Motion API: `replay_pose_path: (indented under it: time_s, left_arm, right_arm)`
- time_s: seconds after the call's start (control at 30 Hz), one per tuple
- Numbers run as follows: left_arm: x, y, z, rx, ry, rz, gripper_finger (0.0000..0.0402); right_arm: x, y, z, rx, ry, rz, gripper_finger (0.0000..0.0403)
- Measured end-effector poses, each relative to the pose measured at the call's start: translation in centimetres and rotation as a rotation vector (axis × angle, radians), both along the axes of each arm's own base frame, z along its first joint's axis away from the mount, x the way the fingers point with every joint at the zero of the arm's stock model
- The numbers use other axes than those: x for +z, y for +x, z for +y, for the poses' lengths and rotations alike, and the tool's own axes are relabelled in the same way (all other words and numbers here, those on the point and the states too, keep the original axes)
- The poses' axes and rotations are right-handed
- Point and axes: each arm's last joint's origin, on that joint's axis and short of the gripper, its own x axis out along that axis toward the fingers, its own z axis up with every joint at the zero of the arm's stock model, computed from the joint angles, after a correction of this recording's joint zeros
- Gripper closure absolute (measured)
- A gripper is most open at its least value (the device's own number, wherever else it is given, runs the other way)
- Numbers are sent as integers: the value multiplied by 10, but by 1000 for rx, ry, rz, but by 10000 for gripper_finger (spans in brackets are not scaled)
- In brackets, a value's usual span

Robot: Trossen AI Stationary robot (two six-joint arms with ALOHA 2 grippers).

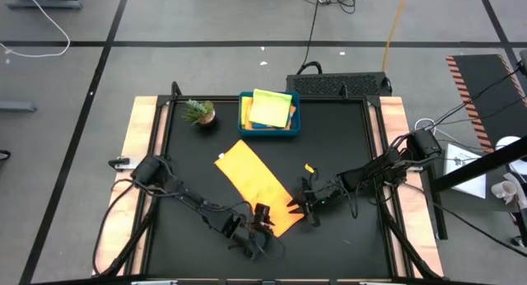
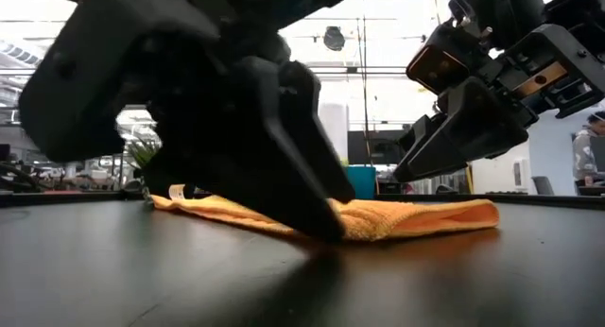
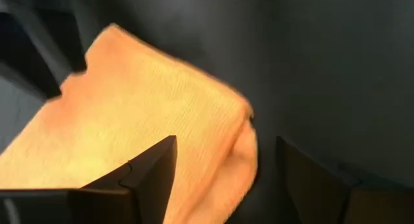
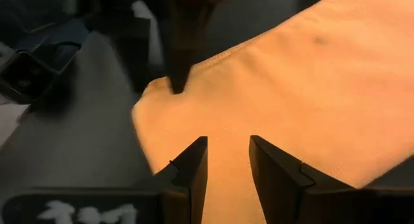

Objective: Fold microfiber towels
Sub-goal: Fold the orange microfiber cloth

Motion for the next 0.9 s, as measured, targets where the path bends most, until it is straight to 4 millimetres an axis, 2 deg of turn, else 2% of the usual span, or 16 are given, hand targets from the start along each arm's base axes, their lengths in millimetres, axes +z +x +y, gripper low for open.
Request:
replay_pose_path:
  time_s: [0.17,0.37,0.63,0.9]
  left_arm:
    - [-7,2,-1,-9,20,-5,173]
    - [-10,4,-1,-18,28,-10,211]
    - [-14,6,0,-24,36,-22,285]
    - [-15,10,5,-17,42,-25,391]
  right_arm:
    - [12,-2,3,76,54,-30,298]
    - [23,-8,6,123,-5,-51,298]
    - [15,-16,6,168,-42,68,298]
    - [11,-20,7,246,-152,78,298]
